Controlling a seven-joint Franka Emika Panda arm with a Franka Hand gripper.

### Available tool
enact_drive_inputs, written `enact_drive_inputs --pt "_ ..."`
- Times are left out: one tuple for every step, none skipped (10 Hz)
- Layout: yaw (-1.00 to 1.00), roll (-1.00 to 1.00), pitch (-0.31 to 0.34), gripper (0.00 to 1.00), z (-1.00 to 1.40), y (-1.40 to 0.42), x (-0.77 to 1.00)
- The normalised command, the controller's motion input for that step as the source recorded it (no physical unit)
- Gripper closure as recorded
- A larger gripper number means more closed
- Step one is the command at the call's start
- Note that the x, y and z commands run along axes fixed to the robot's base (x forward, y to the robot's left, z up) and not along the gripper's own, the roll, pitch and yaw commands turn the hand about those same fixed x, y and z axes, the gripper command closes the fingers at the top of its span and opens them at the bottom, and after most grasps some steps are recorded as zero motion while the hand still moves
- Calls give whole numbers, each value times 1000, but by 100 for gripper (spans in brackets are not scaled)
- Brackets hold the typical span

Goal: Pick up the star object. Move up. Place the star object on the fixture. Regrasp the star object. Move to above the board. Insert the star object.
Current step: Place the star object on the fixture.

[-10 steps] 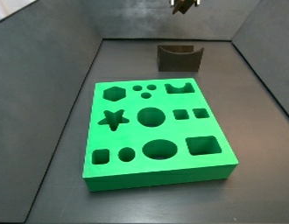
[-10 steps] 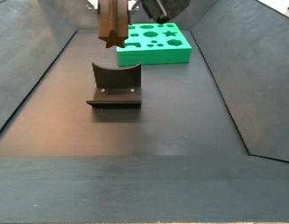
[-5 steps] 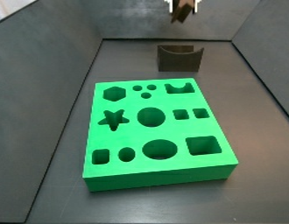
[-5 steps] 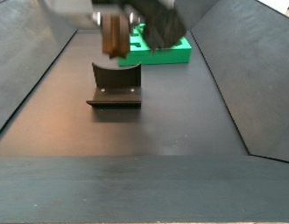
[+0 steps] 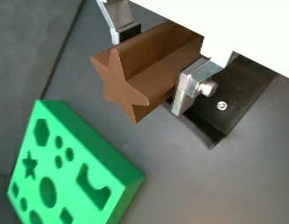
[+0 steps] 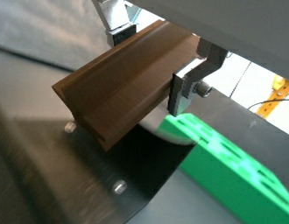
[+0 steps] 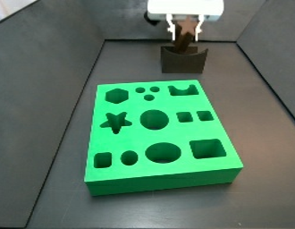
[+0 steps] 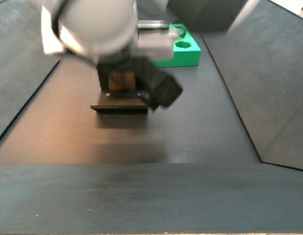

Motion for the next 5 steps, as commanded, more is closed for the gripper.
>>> enact_drive_inputs --pt "-136 -177 -5 100 -696 97 139" --pt "-128 -171 -19 100 -560 84 116" --pt "-105 -151 -42 100 -303 66 94" --pt "-84 -117 -43 100 -246 70 61" --pt "-72 -118 -42 100 -243 64 57"
